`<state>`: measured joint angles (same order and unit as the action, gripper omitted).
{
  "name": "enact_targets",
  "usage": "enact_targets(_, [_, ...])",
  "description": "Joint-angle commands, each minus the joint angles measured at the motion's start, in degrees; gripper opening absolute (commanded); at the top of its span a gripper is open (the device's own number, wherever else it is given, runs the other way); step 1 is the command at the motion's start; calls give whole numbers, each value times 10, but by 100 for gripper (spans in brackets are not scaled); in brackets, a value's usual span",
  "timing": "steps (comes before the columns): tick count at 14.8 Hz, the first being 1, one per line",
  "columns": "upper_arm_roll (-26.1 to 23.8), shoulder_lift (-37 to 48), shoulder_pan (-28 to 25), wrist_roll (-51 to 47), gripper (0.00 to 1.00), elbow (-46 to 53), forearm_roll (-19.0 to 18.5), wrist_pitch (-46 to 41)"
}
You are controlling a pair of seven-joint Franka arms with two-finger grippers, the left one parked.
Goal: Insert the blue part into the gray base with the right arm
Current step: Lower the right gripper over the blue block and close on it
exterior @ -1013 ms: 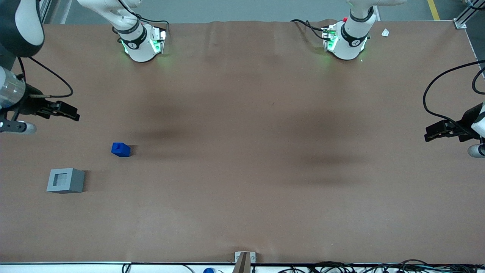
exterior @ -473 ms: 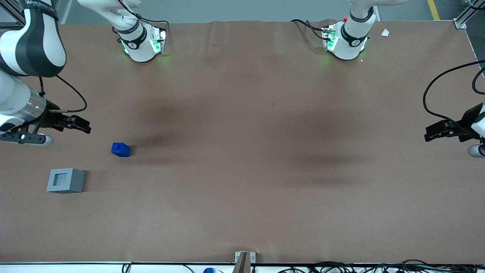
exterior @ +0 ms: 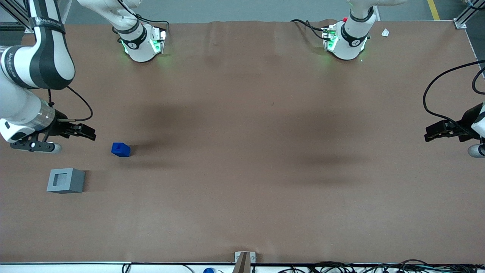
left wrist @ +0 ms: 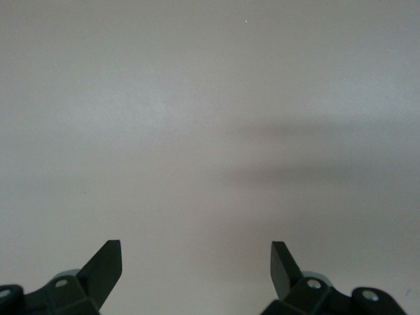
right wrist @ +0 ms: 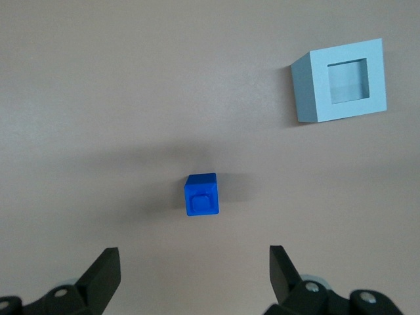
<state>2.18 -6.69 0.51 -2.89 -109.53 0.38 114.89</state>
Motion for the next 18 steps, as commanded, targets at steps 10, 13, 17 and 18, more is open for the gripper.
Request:
enact_targets(10, [-5, -79, 8, 6, 100, -81, -6, 160])
enact_targets(13, [-7, -99, 7, 6, 95, -85, -6, 176])
enact_targets(17, [-8, -124, 5, 5, 89, -125, -6, 251])
enact_targets(18, [-8, -127, 5, 6, 88, -130, -6, 256])
